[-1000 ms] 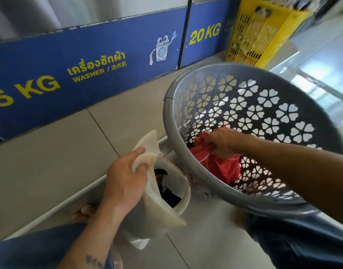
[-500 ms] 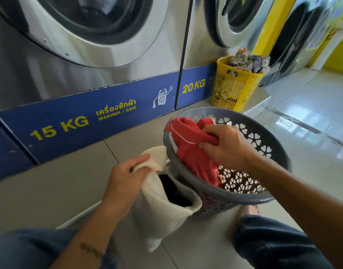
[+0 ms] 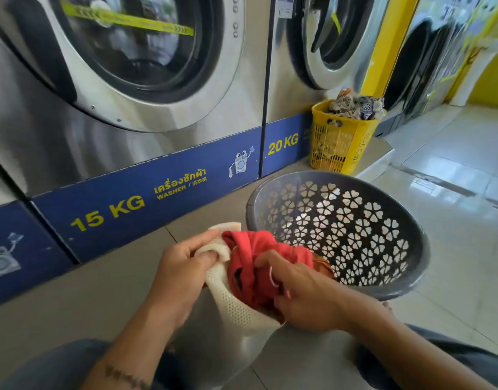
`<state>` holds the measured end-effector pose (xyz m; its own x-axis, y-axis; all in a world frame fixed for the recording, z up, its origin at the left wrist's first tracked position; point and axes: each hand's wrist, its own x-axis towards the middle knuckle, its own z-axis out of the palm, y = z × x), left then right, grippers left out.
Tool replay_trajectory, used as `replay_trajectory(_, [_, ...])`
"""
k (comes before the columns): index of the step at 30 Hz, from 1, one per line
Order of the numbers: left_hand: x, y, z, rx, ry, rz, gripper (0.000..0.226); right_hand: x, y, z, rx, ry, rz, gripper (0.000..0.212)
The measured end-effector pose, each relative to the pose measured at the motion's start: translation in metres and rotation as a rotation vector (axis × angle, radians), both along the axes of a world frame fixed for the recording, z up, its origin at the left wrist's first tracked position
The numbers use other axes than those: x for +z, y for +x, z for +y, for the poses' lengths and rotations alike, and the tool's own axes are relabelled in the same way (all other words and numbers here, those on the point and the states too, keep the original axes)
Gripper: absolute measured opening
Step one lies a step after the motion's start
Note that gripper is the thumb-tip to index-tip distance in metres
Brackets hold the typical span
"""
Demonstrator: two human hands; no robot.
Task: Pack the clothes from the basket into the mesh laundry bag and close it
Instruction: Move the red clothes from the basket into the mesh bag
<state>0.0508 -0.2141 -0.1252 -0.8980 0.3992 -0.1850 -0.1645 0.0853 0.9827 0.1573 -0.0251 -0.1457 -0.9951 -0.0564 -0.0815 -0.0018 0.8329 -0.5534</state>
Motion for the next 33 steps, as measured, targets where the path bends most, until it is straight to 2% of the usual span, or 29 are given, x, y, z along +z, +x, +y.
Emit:
replay_trajectory(2, [0.002, 0.001, -0.001, -0.016, -0.024, 0.036, 0.060, -0.004, -0.001, 0.003, -0.064, -0.032, 0.138, 0.056])
replay_trajectory(4, [0.002, 0.002, -0.002, -0.010, -0.040, 0.038, 0.063, -0.009, -0.003, 0.002, -0.021, 0.028, 0.187, 0.060])
replay_trajectory(7, [-0.003, 0.003, 0.003, 0.000, -0.061, 0.056, 0.046, -0.031, -0.005, -0.017, 0.143, 0.287, 0.145, 0.046])
replay_trajectory(9, [-0.005, 0.005, 0.007, -0.003, -0.046, 0.056, 0.043, -0.048, -0.012, -0.026, 0.257, 0.528, 0.127, 0.030])
replay_trajectory(10, [-0.005, 0.004, 0.008, 0.010, -0.050, 0.058, 0.043, -0.053, -0.016, -0.026, 0.273, 0.584, 0.120, 0.024])
replay_trajectory(12, [-0.005, 0.001, 0.010, 0.053, -0.055, 0.058, 0.044, -0.052, -0.024, -0.017, 0.265, 0.507, 0.110, 0.017])
replay_trajectory(14, [-0.005, -0.005, 0.008, 0.100, -0.055, 0.045, 0.045, -0.032, -0.023, -0.009, 0.200, 0.245, 0.118, 0.025])
replay_trajectory(16, [-0.007, -0.008, 0.007, 0.106, -0.079, 0.053, 0.044, -0.011, -0.018, 0.001, 0.058, 0.051, 0.245, 0.040])
replay_trajectory(18, [-0.008, -0.005, 0.008, 0.092, -0.106, 0.072, 0.041, 0.000, -0.016, 0.016, -0.133, 0.019, 0.375, 0.045])
replay_trajectory(19, [-0.008, -0.004, 0.008, 0.082, -0.127, 0.088, 0.040, -0.002, -0.018, 0.028, -0.223, 0.037, 0.350, 0.049])
replay_trajectory(20, [-0.009, -0.002, 0.009, 0.075, -0.144, 0.098, 0.039, -0.004, -0.020, 0.041, -0.289, 0.035, 0.229, 0.060])
replay_trajectory(22, [-0.009, -0.001, 0.011, 0.073, -0.153, 0.100, 0.039, -0.013, -0.026, 0.059, -0.354, -0.171, -0.116, 0.086])
replay_trajectory(23, [-0.010, -0.001, 0.011, 0.073, -0.159, 0.098, 0.039, -0.019, -0.029, 0.063, -0.377, -0.333, -0.237, 0.085])
replay_trajectory(24, [-0.010, -0.001, 0.011, 0.073, -0.165, 0.096, 0.040, -0.021, -0.030, 0.064, -0.400, -0.452, -0.319, 0.074])
replay_trajectory(27, [-0.014, 0.000, 0.011, 0.075, -0.165, 0.092, 0.040, -0.021, -0.035, 0.059, -0.398, -0.534, -0.287, 0.038])
replay_trajectory(29, [-0.020, -0.001, 0.010, 0.068, -0.171, 0.083, 0.039, -0.021, -0.036, 0.058, -0.393, -0.490, -0.210, 0.029])
replay_trajectory(33, [-0.027, 0.001, 0.009, 0.042, -0.173, 0.068, 0.040, -0.015, -0.031, 0.048, -0.402, -0.216, -0.032, 0.023])
